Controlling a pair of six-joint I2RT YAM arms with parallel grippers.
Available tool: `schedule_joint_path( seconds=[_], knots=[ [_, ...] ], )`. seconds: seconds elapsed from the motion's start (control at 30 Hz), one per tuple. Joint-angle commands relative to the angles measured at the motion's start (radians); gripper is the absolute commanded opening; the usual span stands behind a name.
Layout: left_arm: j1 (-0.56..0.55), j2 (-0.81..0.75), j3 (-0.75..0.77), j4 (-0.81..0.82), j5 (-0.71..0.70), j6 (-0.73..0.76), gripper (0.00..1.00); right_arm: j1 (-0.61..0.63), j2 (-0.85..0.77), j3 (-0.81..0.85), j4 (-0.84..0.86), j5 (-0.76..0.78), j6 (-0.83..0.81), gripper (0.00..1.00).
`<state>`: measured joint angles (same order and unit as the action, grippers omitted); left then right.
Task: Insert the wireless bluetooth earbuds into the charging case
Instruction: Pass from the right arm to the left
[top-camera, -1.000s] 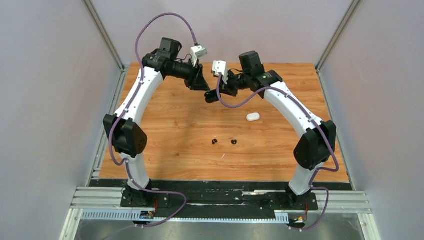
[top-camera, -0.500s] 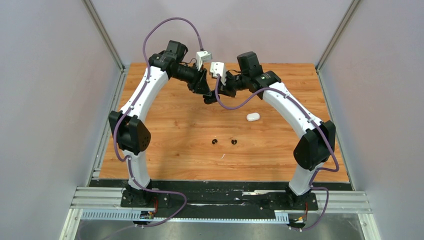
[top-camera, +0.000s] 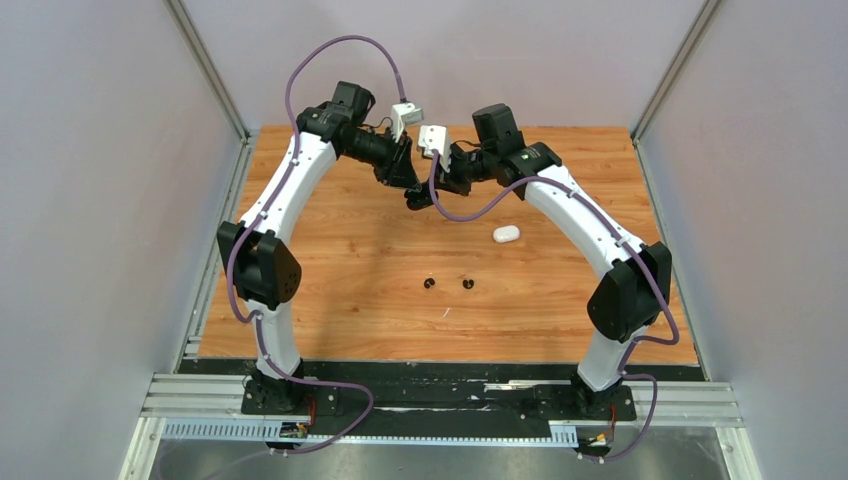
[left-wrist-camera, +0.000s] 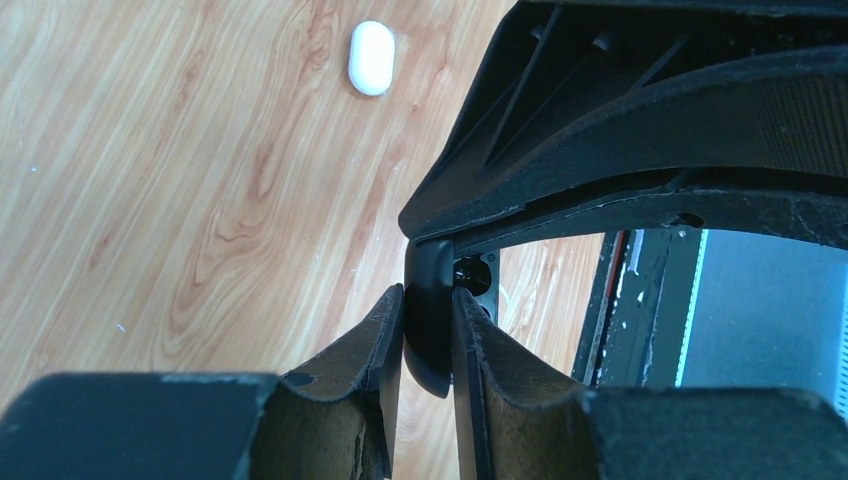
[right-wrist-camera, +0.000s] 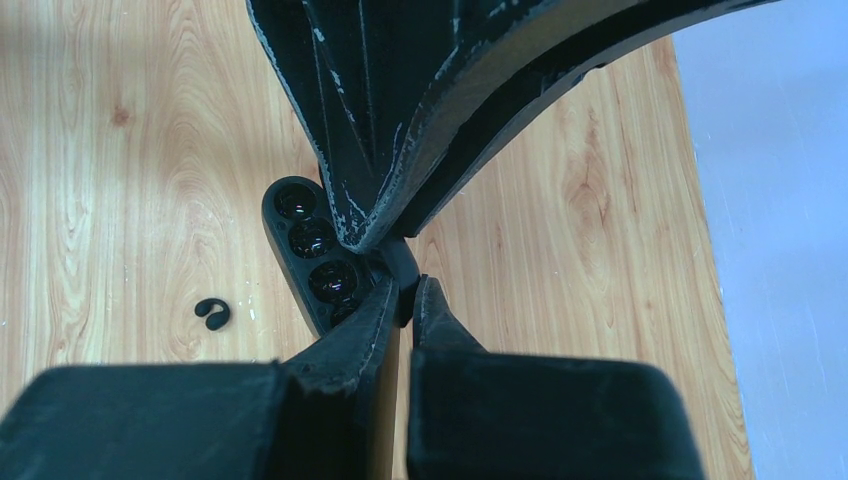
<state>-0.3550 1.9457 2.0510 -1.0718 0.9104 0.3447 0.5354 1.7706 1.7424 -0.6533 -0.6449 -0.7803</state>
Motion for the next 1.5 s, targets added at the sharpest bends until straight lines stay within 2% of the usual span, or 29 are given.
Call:
schedule_joint_path(
  seconds=[0.0, 0.33, 0.53, 0.67, 0.83, 1.13, 1.47],
  knots=[
    [-0.01, 0.015, 0.043, -0.015, 0.043, 0.019, 0.3, 0.009, -0.051, 0.035, 0.021, -0.012, -0.019, 0.0],
    [-0.013, 0.024, 0.045, -0.022, 0.033, 0.015, 0.34, 0.011, -0.05, 0.032, 0.023, -0.012, -0.018, 0.0],
    [-0.013, 0.031, 0.061, -0.029, 0.036, 0.015, 0.29, 0.011, -0.048, 0.031, 0.021, -0.011, -0.023, 0.0],
    [-0.012, 0.038, 0.094, -0.052, 0.025, 0.021, 0.34, 0.011, -0.049, 0.024, 0.021, -0.009, -0.03, 0.0],
    [-0.011, 0.054, 0.142, -0.124, 0.007, 0.071, 0.36, 0.012, -0.05, 0.019, 0.021, -0.007, -0.034, 0.0],
    [-0.008, 0.066, 0.145, -0.155, 0.014, 0.087, 0.33, 0.012, -0.043, 0.03, 0.021, -0.011, -0.03, 0.0],
    [-0.009, 0.073, 0.168, -0.136, 0.032, 0.063, 0.18, 0.015, -0.049, 0.017, 0.021, -0.012, -0.038, 0.0]
  ],
)
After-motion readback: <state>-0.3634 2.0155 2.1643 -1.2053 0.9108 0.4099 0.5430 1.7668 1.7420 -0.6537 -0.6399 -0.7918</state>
